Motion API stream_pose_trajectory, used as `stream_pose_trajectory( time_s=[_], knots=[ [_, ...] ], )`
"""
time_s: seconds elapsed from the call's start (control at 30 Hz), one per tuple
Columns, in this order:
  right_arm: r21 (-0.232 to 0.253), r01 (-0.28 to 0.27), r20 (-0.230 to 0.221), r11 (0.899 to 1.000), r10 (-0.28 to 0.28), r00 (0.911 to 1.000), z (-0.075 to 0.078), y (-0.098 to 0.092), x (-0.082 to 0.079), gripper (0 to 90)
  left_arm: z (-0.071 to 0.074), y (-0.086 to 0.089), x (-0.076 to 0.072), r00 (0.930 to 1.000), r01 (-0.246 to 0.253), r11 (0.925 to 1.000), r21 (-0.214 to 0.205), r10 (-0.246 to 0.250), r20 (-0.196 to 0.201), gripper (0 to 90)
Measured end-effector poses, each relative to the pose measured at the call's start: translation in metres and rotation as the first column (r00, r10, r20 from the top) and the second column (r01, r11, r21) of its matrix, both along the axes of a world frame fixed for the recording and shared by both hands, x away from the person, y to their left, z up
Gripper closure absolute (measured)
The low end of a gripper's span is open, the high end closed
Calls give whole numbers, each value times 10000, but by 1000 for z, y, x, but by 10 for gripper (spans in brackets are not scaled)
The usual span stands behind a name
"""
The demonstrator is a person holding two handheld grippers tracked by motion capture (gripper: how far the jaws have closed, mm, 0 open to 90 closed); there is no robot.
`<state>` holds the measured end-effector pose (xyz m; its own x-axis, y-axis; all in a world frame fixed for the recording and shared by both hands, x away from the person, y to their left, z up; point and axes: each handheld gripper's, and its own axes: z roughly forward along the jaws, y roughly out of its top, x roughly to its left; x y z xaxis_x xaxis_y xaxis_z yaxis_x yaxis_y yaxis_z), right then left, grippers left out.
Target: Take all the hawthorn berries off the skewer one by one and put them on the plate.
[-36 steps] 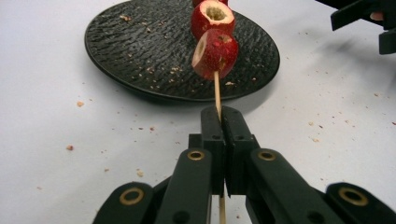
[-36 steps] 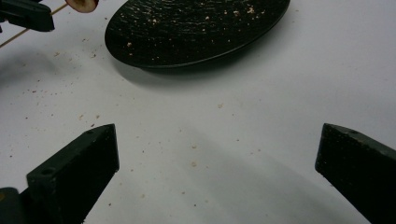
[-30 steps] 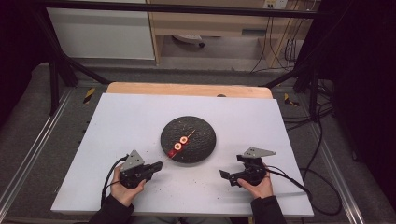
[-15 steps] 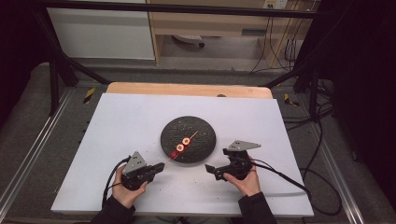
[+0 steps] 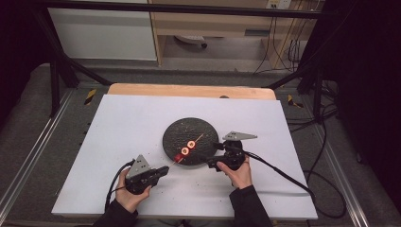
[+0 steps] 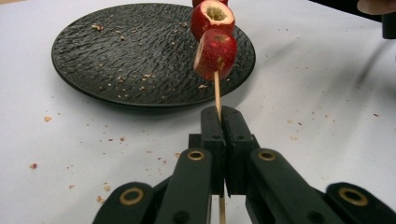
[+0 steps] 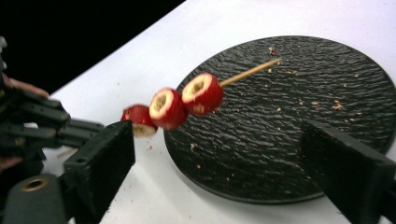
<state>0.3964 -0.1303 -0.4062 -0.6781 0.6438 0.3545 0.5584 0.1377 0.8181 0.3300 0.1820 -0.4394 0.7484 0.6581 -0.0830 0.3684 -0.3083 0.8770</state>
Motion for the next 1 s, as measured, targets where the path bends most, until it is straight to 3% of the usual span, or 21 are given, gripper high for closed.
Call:
stream_pose_trajectory(
  time_s=[0.17, 0.37, 1.0],
  knots=[
    [162, 75, -191, 9998, -72, 9998, -1, 5, 8, 205, 0, -2, -1, 10000, 54, 10000, -23, -54, 15, 881],
    [904, 29, -414, 9959, 8, 9991, -3, 10, 15, 319, 1, -4, -2, 9999, 141, 9999, -38, -141, 38, 881],
    [1339, 47, -938, 9910, 79, 9956, -8, 13, 19, 564, 2, -9, -7, 9990, 394, 9992, -113, -391, 228, 882]
  ],
)
